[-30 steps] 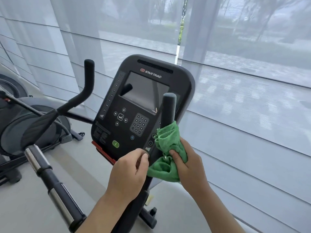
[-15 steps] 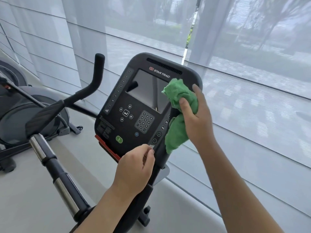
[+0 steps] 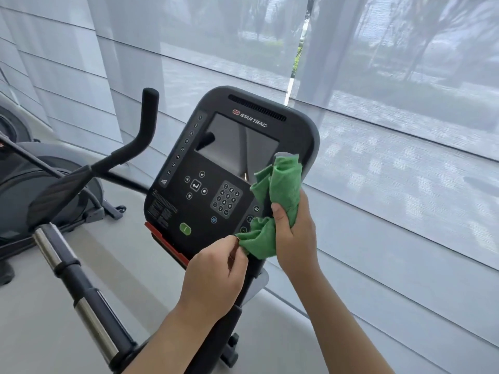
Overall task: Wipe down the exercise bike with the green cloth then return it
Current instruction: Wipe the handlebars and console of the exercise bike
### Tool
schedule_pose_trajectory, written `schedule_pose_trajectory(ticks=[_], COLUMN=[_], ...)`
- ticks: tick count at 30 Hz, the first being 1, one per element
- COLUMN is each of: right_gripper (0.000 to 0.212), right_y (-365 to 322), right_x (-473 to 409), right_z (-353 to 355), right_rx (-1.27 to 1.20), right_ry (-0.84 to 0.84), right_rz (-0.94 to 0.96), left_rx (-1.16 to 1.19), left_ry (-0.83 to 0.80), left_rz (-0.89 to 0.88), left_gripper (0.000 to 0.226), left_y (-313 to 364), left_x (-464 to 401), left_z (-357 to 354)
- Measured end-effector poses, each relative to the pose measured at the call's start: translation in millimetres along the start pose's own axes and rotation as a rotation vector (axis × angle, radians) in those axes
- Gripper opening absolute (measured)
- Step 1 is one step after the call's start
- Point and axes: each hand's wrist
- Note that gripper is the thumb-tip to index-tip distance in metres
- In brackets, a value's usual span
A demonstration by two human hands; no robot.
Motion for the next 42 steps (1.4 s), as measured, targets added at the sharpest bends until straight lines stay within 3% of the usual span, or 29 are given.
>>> schedule_pose_trajectory(ticks=[6,11,14,21,26,31,38,42], right_gripper=[0.030,0.037,0.052,0.055,0.056,0.048,0.020,0.011], right_y=[27,19,-1,-70,-88,-63,-34,-28], right_x=[41,58,49,-7,-34,-27,1,20], right_z=[14,40,53,62,27,-6,-12,-16], right_rx=[-0.023,0.072,0.138,0.442,0.869,1.174,1.315,1.236], right_ry=[-0.088,-0.182,-0.132,-0.026,-0.099,-0.177,-0.251,-0.300], right_rz=[-0.234,-0.260,-0.166,0.328,0.616,0.631,0.601,0.524], left_rx=[-0.018,-0.004,-0.005,-0.033,-0.062,-0.134,-0.178,-0.187], left_ry=[0.010,0.042,0.039,-0.001,-0.026,-0.121,-0.125,-0.083], left_rz=[-0.009,0.020,0.020,0.076,0.104,0.105,0.096,0.098], left_gripper=[0.025,0.025,0.027,0.026,0.026,0.022,0.028,0.027], left_y=[-1,-4,-6,-5,-6,-13,-22,-24], left_x=[1,3,5,6,7,19,36,37], left_z=[2,4,4,5,8,14,22,23])
Point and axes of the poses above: each hand's wrist, its own x-axis away from the middle knuckle, its own z-axis out of the back of the hand, y = z × x, and after that the axes turned 7 degrees about -x, right-handed
